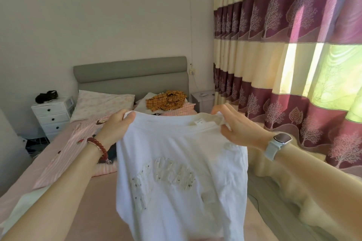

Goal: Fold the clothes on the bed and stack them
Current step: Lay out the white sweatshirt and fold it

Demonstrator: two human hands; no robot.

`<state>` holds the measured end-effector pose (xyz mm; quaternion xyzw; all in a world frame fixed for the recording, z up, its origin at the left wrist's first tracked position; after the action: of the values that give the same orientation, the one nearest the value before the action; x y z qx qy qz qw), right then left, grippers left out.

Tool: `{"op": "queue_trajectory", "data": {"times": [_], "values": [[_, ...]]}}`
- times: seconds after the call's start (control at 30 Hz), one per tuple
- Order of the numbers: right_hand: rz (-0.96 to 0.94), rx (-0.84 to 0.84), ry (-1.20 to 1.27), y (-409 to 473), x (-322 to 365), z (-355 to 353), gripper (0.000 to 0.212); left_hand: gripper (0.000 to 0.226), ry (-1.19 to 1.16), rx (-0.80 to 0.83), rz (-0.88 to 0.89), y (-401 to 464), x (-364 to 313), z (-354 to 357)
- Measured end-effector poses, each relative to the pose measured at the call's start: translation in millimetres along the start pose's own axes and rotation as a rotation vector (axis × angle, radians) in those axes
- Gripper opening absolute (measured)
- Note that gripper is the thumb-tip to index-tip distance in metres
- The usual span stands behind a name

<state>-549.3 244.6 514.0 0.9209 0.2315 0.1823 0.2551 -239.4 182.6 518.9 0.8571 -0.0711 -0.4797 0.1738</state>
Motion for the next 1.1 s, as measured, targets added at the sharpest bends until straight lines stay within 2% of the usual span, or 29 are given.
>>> {"op": "queue_trajectory", "data": {"times": [0.1,0.2,0.37,0.5,0.57,0.63,0.73,0.8,0.87,0.97,1.1], "values": [[0.035,-0.086,0.132,0.8,-5.0,0.2,0.043,0.018,0.173,-0.018,0.059,0.5,-1.8,1.5],[0.102,-0.211,0.129,2.8,-7.3,1.0,0.04,0.017,0.101,-0.012,0.085,-0.8,-2.5,2.3],[0.057,-0.067,-0.007,3.5,-5.2,3.6,0.051,0.016,-0.13,0.058,0.06,-0.3,-14.6,-10.4],[0.084,-0.062,-0.126,1.6,-13.7,-0.4,0.027,0.018,-0.122,0.253,0.106,-4.7,-20.6,-21.6],[0.1,-0.079,-0.199,1.7,-16.8,-2.8,0.021,0.016,-0.052,0.259,0.143,-6.8,-21.0,-25.6],[0.161,-0.117,-0.289,0.2,-20.0,-2.0,0.019,0.012,0.03,0.199,0.15,-9.4,-18.9,-25.0],[0.329,-0.228,-0.319,-7.1,-22.0,5.3,0.019,0.016,0.145,-0.06,0.165,-15.4,-13.3,-20.5],[0.436,-0.318,-0.207,-14.6,-22.6,11.9,0.02,0.027,0.139,-0.186,0.164,-24.9,-10.4,-15.5],[0.516,-0.459,0.035,-22.9,-19.8,16.8,0.02,0.032,0.147,-0.218,0.181,-35.6,-6.5,-8.4],[0.497,-0.666,0.274,-37.0,-5.7,23.1,0.027,0.032,0.08,-0.214,0.226,-52.6,0.1,1.3],[0.384,-0.805,0.326,-46.7,7.0,13.2,0.02,0.03,-0.057,-0.279,0.242,-65.6,-2.2,-2.7]]}}
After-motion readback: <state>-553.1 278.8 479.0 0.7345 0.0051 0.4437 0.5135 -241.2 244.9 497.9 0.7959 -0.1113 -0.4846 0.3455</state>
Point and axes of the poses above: each hand's wrist, its own y-axis towards the middle knuckle, its own z-axis out of the palm, x = y × z, the point moved 3 cm from there along y, towards the middle knuckle, and after that the axes turned 5 degrees about -x, right-handed, at the moved point
